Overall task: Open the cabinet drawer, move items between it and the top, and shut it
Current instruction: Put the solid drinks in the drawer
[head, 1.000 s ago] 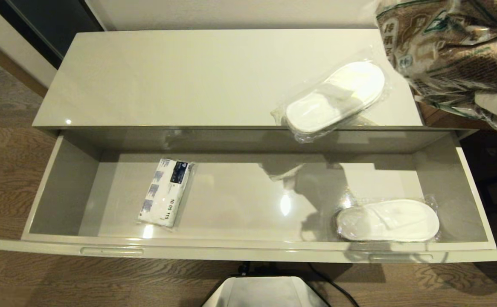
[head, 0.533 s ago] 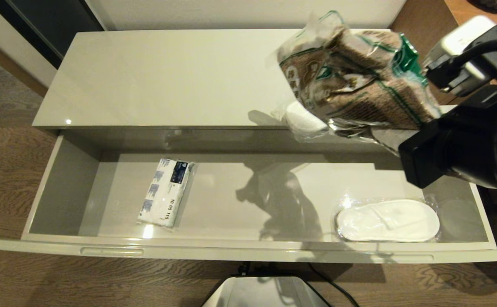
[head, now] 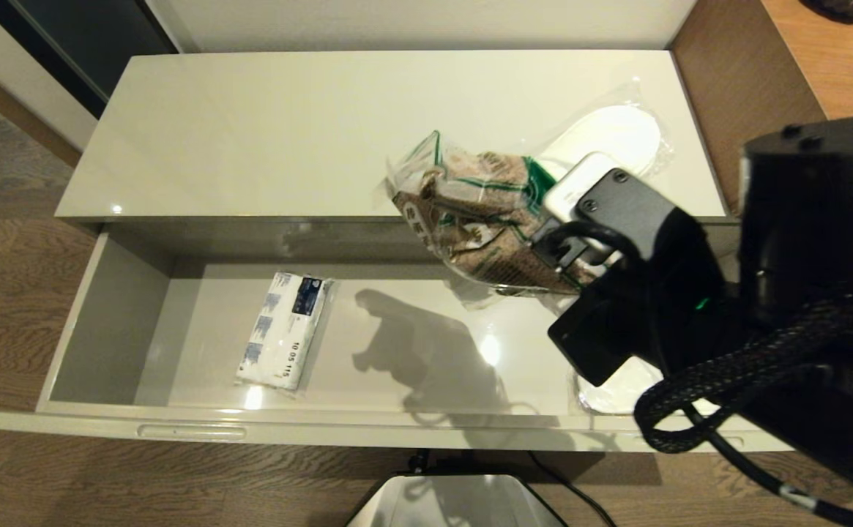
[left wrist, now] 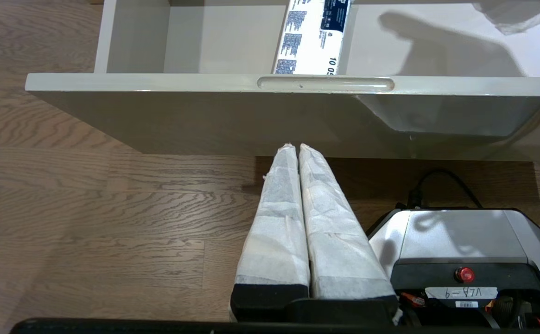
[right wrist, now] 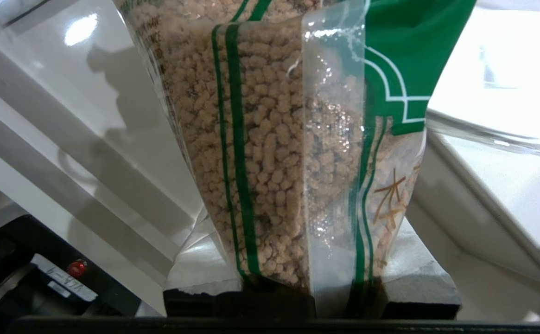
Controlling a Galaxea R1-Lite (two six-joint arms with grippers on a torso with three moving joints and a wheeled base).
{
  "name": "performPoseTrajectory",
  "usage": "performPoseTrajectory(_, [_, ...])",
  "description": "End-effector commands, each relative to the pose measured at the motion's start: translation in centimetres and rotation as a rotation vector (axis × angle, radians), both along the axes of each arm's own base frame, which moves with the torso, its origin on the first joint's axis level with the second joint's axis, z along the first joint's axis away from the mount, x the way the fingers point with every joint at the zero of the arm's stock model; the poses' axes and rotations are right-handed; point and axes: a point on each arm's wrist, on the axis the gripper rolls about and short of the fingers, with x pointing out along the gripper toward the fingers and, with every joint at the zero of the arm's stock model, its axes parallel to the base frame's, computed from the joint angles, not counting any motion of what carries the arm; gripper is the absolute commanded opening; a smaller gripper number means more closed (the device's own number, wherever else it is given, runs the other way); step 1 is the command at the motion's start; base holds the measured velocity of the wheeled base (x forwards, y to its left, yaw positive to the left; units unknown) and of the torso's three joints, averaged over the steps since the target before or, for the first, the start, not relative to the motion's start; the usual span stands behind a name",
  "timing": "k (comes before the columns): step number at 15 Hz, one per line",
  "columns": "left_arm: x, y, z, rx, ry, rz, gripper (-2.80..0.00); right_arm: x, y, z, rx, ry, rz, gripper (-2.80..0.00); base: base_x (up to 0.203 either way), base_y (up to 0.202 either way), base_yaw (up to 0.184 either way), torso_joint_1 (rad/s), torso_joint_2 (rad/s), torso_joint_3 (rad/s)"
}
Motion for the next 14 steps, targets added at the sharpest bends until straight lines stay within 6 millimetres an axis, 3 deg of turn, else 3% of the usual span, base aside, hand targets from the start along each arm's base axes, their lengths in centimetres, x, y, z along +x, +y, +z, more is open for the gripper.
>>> performPoseTrajectory(1, [0.0, 0.0, 0.0, 0.000, 0.001, 0.000, -2.80, 1.4, 2.4, -2.8, -0.049, 0.034, 0.011, -2.80, 0.000, 0.000, 0.000, 0.000, 0.00, 0.000])
performPoseTrajectory(6, [0.0, 0.0, 0.0, 0.000, 0.001, 0.000, -2.80, 4.3, 4.9, -7.2, -0.030, 0.057, -0.003, -2.80, 0.000, 0.000, 0.000, 0.000, 0.00, 0.000])
performPoseTrajectory(10, [0.0, 0.0, 0.0, 0.000, 0.001, 0.000, -2.80, 7.8, 5.2, -10.7, 0.034, 0.110, -0.091, -2.80, 0.000, 0.000, 0.000, 0.000, 0.00, 0.000])
performPoseTrajectory(14, [0.0, 0.0, 0.0, 0.000, 0.001, 0.000, -2.80, 9.8, 5.7, -14.0, 0.087, 0.173, -0.131, -2.80, 0.000, 0.000, 0.000, 0.000, 0.00, 0.000])
